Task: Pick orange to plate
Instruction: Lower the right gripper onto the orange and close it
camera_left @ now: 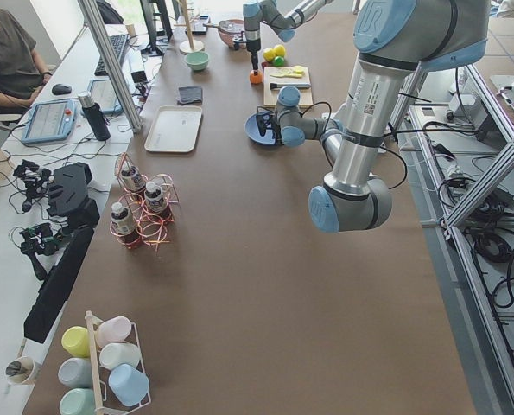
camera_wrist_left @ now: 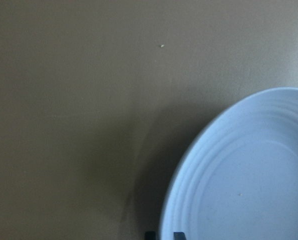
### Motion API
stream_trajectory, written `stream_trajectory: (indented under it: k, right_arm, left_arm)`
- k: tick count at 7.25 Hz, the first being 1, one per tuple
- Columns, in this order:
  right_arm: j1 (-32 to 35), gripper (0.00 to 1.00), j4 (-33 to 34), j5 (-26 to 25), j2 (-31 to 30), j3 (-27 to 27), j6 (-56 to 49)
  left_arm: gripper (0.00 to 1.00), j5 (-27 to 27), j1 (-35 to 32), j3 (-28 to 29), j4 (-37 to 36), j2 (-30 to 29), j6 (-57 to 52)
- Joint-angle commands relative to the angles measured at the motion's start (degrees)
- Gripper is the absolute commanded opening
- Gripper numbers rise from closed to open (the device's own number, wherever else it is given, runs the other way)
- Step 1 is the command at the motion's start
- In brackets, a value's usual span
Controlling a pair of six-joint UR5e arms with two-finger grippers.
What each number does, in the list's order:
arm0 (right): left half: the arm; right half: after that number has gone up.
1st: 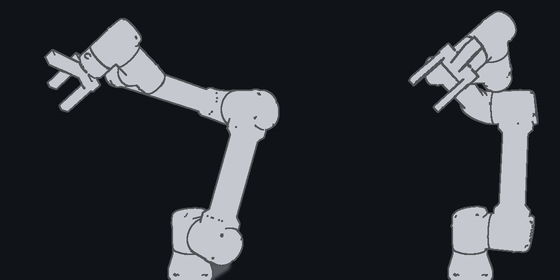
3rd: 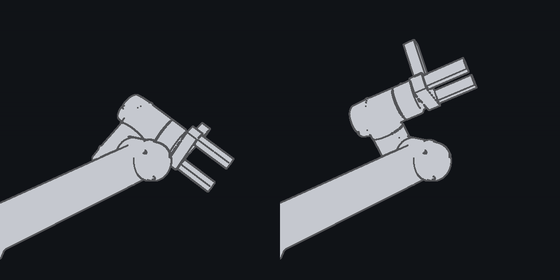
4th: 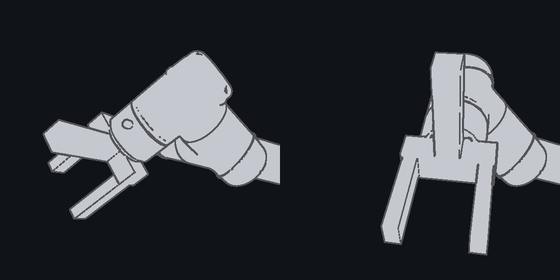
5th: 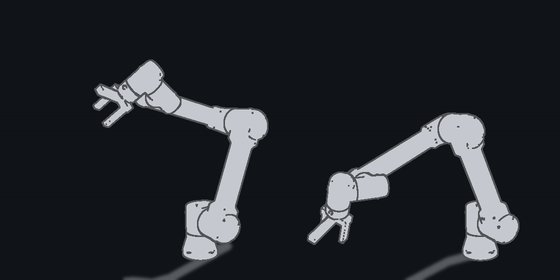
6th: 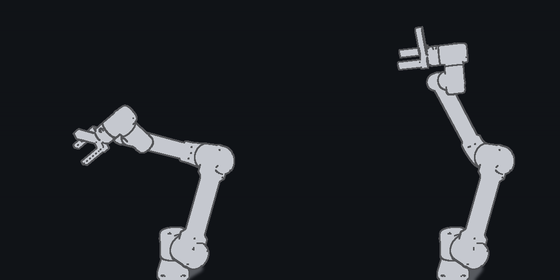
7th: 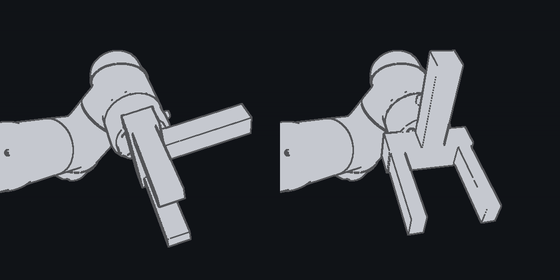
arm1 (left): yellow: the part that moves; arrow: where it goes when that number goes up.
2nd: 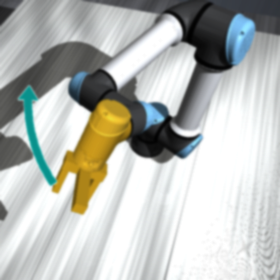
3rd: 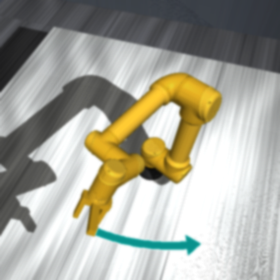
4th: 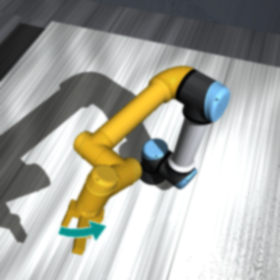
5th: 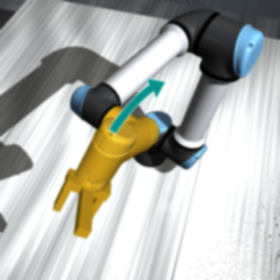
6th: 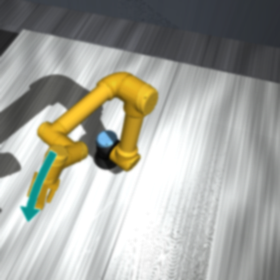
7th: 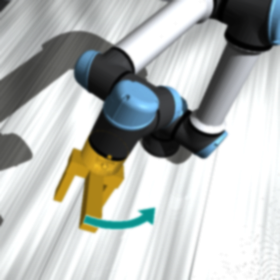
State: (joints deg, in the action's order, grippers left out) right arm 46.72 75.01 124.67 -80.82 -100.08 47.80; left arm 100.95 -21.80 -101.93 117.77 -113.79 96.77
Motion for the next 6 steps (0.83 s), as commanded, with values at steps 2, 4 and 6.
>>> stream_trajectory:
  k: [2,4,6]
  right_arm:
    - [-1.01,1.00,-1.80,-0.65,1.36,2.61,0.80]
    - [-1.54,0.93,-2.41,-1.17,1.28,4.01,0.80]
    - [-1.63,0.66,-3.38,-1.27,1.36,4.20,1.50]
  left_arm:
    - [0.96,-0.40,0.00,-0.03,0.00,-0.11,0.09]
    - [0.96,-0.40,0.00,-0.29,-0.09,-0.11,0.26]
    - [0.96,-0.57,-0.09,-0.29,-0.09,-0.11,0.26]
